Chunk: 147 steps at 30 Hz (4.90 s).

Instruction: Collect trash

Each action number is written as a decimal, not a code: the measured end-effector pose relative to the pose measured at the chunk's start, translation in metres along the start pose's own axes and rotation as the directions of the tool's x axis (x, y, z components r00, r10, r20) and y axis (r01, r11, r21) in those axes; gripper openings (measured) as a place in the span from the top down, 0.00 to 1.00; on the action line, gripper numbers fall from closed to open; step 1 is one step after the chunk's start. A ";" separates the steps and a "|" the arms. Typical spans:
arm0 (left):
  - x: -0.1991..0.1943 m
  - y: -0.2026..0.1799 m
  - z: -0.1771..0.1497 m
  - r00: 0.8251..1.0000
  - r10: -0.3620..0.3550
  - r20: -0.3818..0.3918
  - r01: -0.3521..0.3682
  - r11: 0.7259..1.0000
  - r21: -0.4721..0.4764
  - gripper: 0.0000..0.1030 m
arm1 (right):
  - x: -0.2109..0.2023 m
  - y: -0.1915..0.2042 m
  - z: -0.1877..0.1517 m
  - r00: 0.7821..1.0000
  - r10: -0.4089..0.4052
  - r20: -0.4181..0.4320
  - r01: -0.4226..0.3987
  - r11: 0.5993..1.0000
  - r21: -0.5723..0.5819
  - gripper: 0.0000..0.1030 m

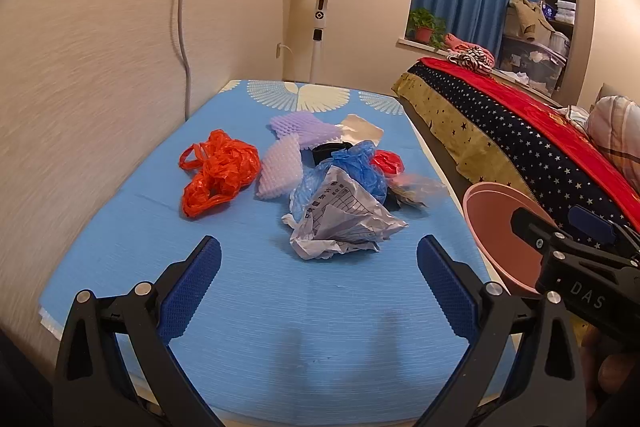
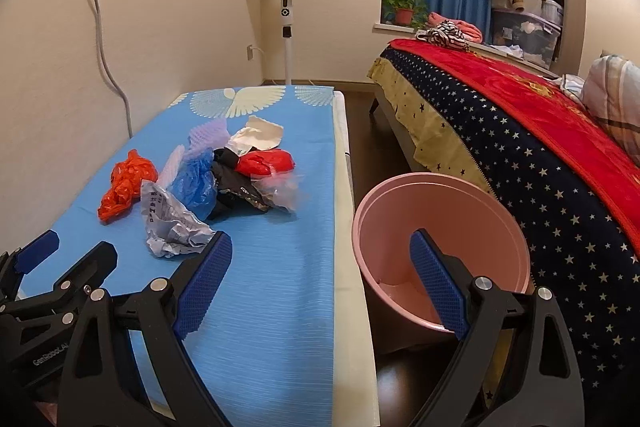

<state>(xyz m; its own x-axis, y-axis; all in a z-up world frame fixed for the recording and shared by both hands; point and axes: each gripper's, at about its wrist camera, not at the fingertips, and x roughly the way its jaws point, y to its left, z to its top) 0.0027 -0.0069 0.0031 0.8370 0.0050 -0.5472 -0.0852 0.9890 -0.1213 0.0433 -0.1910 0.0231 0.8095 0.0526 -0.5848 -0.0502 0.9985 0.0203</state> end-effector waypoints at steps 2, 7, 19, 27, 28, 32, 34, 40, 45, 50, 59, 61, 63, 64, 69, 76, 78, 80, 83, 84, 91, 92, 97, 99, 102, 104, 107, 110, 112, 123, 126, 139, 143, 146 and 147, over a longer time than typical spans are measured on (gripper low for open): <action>0.000 0.000 0.000 1.000 0.000 0.000 0.000 1.000 0.001 0.08 | 0.000 0.000 0.000 1.000 -0.001 -0.002 0.001 1.000 0.002 0.14; 0.000 0.000 0.000 1.000 -0.001 -0.001 0.001 1.000 0.002 0.08 | 0.000 -0.001 0.000 1.000 -0.001 0.000 0.001 1.000 0.002 0.14; 0.000 0.000 0.000 1.000 -0.006 0.000 0.006 1.000 -0.003 0.08 | 0.000 -0.001 -0.001 1.000 0.012 0.002 -0.012 1.000 0.002 0.15; 0.001 -0.002 0.001 1.000 -0.016 -0.021 0.016 1.000 -0.017 0.25 | 0.003 -0.005 0.000 0.998 0.061 -0.007 -0.061 0.998 0.027 0.42; 0.003 -0.001 0.002 1.000 -0.009 -0.024 0.008 1.000 -0.022 0.29 | 0.004 -0.006 0.001 0.997 0.074 -0.007 -0.073 0.997 0.036 0.47; 0.009 0.001 0.006 1.000 -0.006 -0.027 0.005 0.999 -0.040 0.35 | 0.009 -0.005 0.004 0.996 0.094 -0.003 -0.093 0.995 0.042 0.52; 0.013 0.003 0.009 1.000 -0.008 -0.023 0.007 0.999 -0.046 0.40 | 0.012 -0.004 0.007 0.995 0.100 0.001 -0.100 0.994 0.043 0.52; 0.028 0.008 0.019 0.999 -0.022 -0.023 0.020 0.998 -0.066 0.59 | 0.028 0.003 0.015 0.993 0.120 0.002 -0.120 0.992 0.034 0.52; 0.042 0.007 0.025 0.999 -0.036 -0.032 0.033 0.996 -0.086 0.60 | 0.052 0.002 0.023 0.991 0.136 -0.019 -0.135 0.989 0.057 0.52; 0.055 0.004 0.032 0.999 -0.044 -0.032 0.041 0.996 -0.077 0.60 | 0.079 0.003 0.031 0.988 0.149 -0.045 -0.145 0.987 0.076 0.51; 0.076 0.008 0.039 0.993 -0.103 -0.056 0.097 0.990 -0.101 0.63 | 0.129 0.007 0.035 0.979 0.153 -0.131 -0.141 0.986 0.093 0.50; 0.080 0.007 0.039 0.990 -0.119 -0.071 0.111 0.988 -0.106 0.65 | 0.137 0.008 0.035 0.976 0.160 -0.151 -0.146 0.984 0.100 0.50; 0.084 0.006 0.040 0.987 -0.138 -0.087 0.128 0.986 -0.108 0.65 | 0.144 0.010 0.034 0.972 0.167 -0.164 -0.151 0.983 0.105 0.50; 0.084 0.005 0.040 0.987 -0.138 -0.086 0.129 0.986 -0.106 0.65 | 0.149 0.011 0.033 0.970 0.172 -0.174 -0.155 0.982 0.108 0.51; 0.088 0.006 0.041 0.981 -0.163 -0.108 0.150 0.982 -0.118 0.77 | 0.159 0.015 0.030 0.960 0.193 -0.202 -0.173 0.979 0.112 0.68; 0.086 0.009 0.041 0.975 -0.184 -0.121 0.169 0.978 -0.124 0.97 | 0.148 0.020 0.031 0.953 0.228 -0.202 -0.211 0.972 0.103 0.85; 0.083 0.008 0.043 0.977 -0.182 -0.112 0.169 0.979 -0.112 0.99 | 0.141 0.019 0.033 0.955 0.227 -0.193 -0.211 0.972 0.100 0.86; 0.078 0.008 0.044 0.979 -0.179 -0.100 0.169 0.980 -0.103 0.99 | 0.134 0.017 0.035 0.957 0.226 -0.182 -0.210 0.972 0.104 0.87; 0.070 0.009 0.045 0.979 -0.184 -0.085 0.175 0.979 -0.106 0.99 | 0.120 0.014 0.038 0.961 0.221 -0.166 -0.207 0.973 0.102 0.87; 0.067 0.010 0.045 0.979 -0.188 -0.079 0.179 0.978 -0.107 0.99 | 0.114 0.014 0.038 0.964 0.215 -0.156 -0.203 0.975 0.093 0.87; 0.040 0.005 0.050 0.975 -0.222 -0.017 0.220 0.972 -0.080 1.00 | 0.072 0.005 0.042 0.982 0.169 -0.083 -0.164 0.984 0.065 0.87; 0.037 0.004 0.049 0.975 -0.224 -0.011 0.222 0.972 -0.074 1.00 | 0.068 0.001 0.042 0.984 0.163 -0.077 -0.158 0.985 0.068 0.87; 0.021 0.002 0.052 0.969 -0.246 0.022 0.247 0.966 -0.070 1.00 | 0.040 -0.016 0.042 0.990 0.136 -0.043 -0.132 0.988 0.077 0.87; 0.015 0.001 0.054 0.968 -0.249 0.033 0.250 0.966 -0.069 1.00 | 0.031 -0.022 0.042 0.991 0.132 -0.032 -0.129 0.989 0.077 0.87; 0.005 -0.002 0.058 0.967 -0.246 0.061 0.249 0.967 -0.053 1.00 | 0.019 -0.027 0.043 0.991 0.130 -0.016 -0.129 0.989 0.073 0.87; -0.001 -0.006 0.059 0.966 -0.250 0.074 0.253 0.967 -0.038 1.00 | 0.011 -0.030 0.043 0.992 0.128 -0.005 -0.128 0.990 0.062 0.87; -0.008 -0.009 0.061 0.963 -0.255 0.088 0.258 0.966 -0.028 1.00 | -0.001 -0.035 0.045 0.992 0.128 0.013 -0.128 0.990 0.055 0.87; -0.014 -0.012 0.062 0.960 -0.262 0.094 0.265 0.964 -0.020 1.00 | -0.013 -0.042 0.051 0.991 0.127 0.030 -0.129 0.989 0.071 0.87; -0.018 -0.016 0.064 0.957 -0.272 0.098 0.275 0.962 -0.010 1.00 | -0.022 -0.048 0.055 0.992 0.121 0.045 -0.124 0.990 0.074 0.87; -0.024 -0.055 0.095 0.931 -0.350 0.099 0.349 0.937 0.032 1.00 | -0.048 -0.094 0.096 0.990 0.116 0.075 -0.123 0.988 0.094 0.87; -0.019 -0.071 0.107 0.923 -0.370 0.103 0.366 0.929 0.052 1.00 | -0.050 -0.106 0.106 0.991 0.097 0.093 -0.105 0.990 0.090 0.87; 0.028 -0.135 0.107 0.899 -0.435 0.057 0.428 0.898 0.103 1.00 | -0.015 -0.164 0.099 0.995 -0.023 0.094 0.005 0.983 0.185 0.87; 0.045 -0.150 0.093 0.895 -0.444 0.029 0.439 0.892 0.108 1.00 | -0.003 -0.171 0.093 0.996 -0.043 0.085 0.024 0.979 0.205 0.87; 0.053 -0.159 0.087 0.893 -0.450 0.021 0.444 0.888 0.120 1.00 | 0.005 -0.176 0.091 0.997 -0.043 0.070 0.026 0.975 0.221 0.87; 0.055 -0.162 0.087 0.892 -0.451 0.018 0.446 0.887 0.122 1.00 | 0.007 -0.177 0.090 0.997 -0.044 0.066 0.028 0.974 0.225 0.87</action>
<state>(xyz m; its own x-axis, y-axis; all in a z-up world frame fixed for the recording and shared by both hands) 0.1093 -0.1535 0.0644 0.7951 -0.4389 -0.4186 0.3635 0.8973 -0.2503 0.1110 -0.3665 0.0883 0.8476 0.0091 -0.5305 0.1056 0.9770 0.1855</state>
